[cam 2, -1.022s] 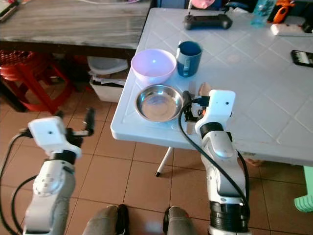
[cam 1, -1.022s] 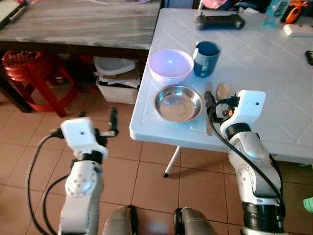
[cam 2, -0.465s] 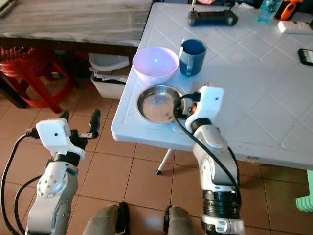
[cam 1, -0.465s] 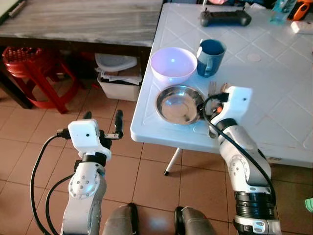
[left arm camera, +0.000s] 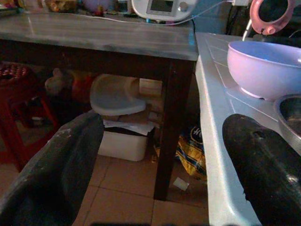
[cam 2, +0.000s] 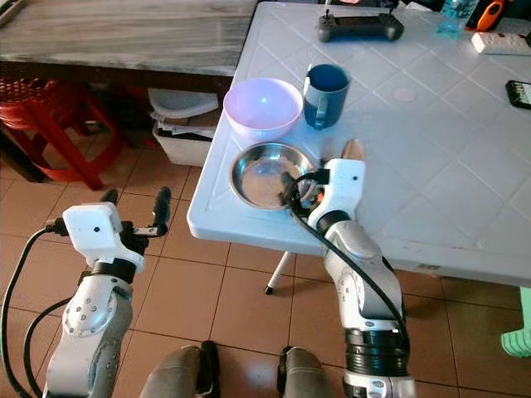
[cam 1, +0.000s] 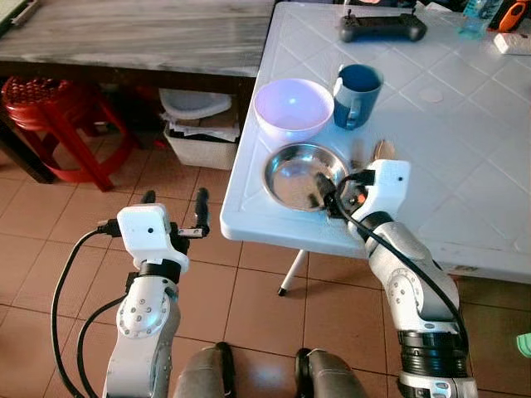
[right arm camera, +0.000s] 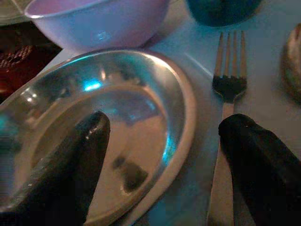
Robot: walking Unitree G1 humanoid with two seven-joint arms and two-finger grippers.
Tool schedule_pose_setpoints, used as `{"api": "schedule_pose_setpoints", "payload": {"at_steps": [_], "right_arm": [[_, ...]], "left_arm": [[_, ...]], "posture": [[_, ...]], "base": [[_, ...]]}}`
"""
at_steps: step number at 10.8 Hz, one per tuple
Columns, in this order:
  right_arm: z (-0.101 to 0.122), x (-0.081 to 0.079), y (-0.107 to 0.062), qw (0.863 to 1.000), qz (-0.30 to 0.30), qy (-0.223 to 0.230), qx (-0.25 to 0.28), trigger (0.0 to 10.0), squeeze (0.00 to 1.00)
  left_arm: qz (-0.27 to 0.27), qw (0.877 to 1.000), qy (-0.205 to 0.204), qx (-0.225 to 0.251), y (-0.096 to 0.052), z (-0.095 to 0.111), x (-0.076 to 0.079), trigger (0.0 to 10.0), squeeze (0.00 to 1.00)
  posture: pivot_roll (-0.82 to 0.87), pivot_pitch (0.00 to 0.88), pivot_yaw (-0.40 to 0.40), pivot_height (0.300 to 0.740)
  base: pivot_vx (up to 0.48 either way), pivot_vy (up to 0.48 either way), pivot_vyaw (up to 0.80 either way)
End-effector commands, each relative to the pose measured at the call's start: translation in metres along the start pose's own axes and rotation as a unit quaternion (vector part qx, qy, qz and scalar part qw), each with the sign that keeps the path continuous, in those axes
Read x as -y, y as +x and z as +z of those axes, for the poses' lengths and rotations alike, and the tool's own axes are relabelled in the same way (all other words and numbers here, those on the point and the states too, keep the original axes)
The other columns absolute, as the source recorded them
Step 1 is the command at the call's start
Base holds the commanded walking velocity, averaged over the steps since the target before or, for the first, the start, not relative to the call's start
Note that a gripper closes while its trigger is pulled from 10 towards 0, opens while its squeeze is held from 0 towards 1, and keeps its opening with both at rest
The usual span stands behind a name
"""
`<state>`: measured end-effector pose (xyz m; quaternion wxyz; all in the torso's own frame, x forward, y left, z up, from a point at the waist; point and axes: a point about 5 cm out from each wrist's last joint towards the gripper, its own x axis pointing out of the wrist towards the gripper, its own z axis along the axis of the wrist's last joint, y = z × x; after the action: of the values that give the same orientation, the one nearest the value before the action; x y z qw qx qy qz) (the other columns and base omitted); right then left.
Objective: Setting the table
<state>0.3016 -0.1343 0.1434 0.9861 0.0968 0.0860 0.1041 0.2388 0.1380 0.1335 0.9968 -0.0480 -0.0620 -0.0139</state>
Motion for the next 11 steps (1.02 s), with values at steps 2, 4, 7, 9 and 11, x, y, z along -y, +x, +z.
{"api": "schedule_pose_setpoints", "payload": {"at_steps": [2,4,7,9,11], "right_arm": [[-0.004,-0.009,-0.004,0.999,0.030,0.006,-0.018,0.0,0.00],[-0.002,-0.011,-0.008,0.999,0.032,0.007,-0.022,10.0,0.00],[0.001,-0.010,-0.020,0.999,0.023,0.007,-0.023,10.0,0.00],[0.005,-0.011,-0.021,0.999,0.021,0.012,-0.023,10.0,0.00],[0.009,-0.012,-0.020,0.999,0.023,0.013,-0.022,10.0,0.00]], "left_arm": [[-0.001,1.000,0.001,0.002,0.001,0.002,-0.001,10.0,0.00],[-0.003,1.000,0.001,0.001,0.000,0.002,0.000,10.0,0.00],[-0.007,1.000,-0.002,0.001,0.000,0.002,0.001,10.0,0.00],[-0.011,1.000,-0.004,0.001,0.002,0.002,0.003,10.0,0.00],[-0.011,1.000,-0.005,0.001,0.002,0.001,0.003,10.0,0.00]], "posture": [[0.03,0.205,0.036,0.740],[0.02,0.206,0.034,0.740],[0.02,0.206,0.036,0.740],[0.01,0.204,0.037,0.740],[0.01,0.204,0.033,0.740]], "base": [[0.000,0.000,0.00],[0.000,0.000,0.00],[0.000,0.000,0.00],[0.000,0.000,0.00],[0.000,0.000,0.00]]}}
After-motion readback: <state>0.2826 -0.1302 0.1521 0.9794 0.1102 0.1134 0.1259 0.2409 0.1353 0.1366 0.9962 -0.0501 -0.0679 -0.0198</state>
